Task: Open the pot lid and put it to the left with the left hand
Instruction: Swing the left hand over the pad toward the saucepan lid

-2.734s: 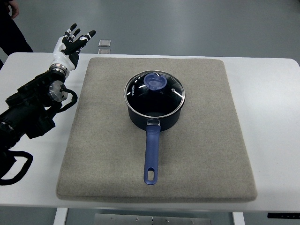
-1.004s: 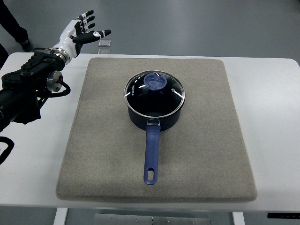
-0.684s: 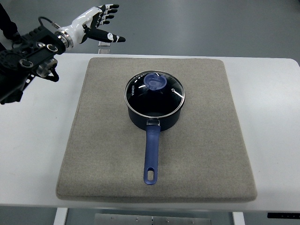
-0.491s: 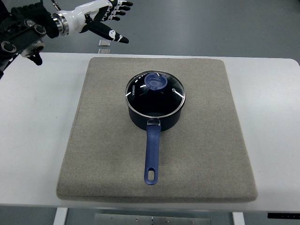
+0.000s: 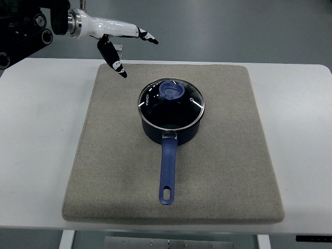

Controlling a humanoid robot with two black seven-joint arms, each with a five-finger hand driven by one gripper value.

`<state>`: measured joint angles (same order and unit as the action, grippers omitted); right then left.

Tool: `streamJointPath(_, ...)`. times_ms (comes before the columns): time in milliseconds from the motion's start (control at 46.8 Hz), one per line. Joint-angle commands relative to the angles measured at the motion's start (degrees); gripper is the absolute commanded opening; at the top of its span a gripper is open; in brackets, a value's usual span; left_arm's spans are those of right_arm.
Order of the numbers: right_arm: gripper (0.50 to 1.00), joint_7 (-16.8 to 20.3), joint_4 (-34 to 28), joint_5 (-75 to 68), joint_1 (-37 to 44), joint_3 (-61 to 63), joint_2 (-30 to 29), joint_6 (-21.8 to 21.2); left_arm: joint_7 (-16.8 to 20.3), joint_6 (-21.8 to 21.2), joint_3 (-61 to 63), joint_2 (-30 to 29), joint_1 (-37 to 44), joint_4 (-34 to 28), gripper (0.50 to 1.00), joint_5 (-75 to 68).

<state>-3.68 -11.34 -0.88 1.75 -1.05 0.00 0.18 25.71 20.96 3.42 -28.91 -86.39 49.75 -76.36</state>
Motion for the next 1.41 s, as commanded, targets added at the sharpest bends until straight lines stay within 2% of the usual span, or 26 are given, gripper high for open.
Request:
streamJointPath(0,0.917,0.0,0.0,0.0,0.0,0.0,0.0,0.0,3.3,0.0,-0.1,0.0,-0.5,2.0,0.975,-5.5)
streamJointPath(192,0.917,0.1,0.0,0.0,0.0,0.0,0.0,0.0,9.3,-0.7,-0.1,-0.4,-1.6,2.9,0.971,-13.6)
streamJointPath(299,0.917,0.1,0.0,0.0,0.0,0.0,0.0,0.0,9.3,-1.6,-0.2,-0.6,-1.6,2.9,0.966,-15.2)
streamJointPath(491,0.917,0.0,0.0,0.0,0.0,0.0,0.0,0.0,9.3,-6.7,-0.2,-0.6,-1.9,2.9,0.969,-15.5)
streamJointPath(705,0.917,0.1,0.0,0.0,0.0,0.0,0.0,0.0,9.3,-6.9,-0.4,0.2,-2.6,3.0,0.971,-15.3)
streamJointPath(983,0.917,0.1,0.0,0.0,0.0,0.0,0.0,0.0,9.3,-7.3,-0.5,2.6,-2.7,3.0,0.936,-15.2)
streamJointPath(1218,0.917,0.0,0.0,0.0,0.0,0.0,0.0,0.0,9.3,-13.7,-0.7,5.3,-1.9,3.0,0.936,-14.8)
streamJointPath(1389,0.917,0.0,0.0,0.0,0.0,0.0,0.0,0.0,9.3,-14.2,-0.6,6.3,-2.5,3.2,0.956,-14.8)
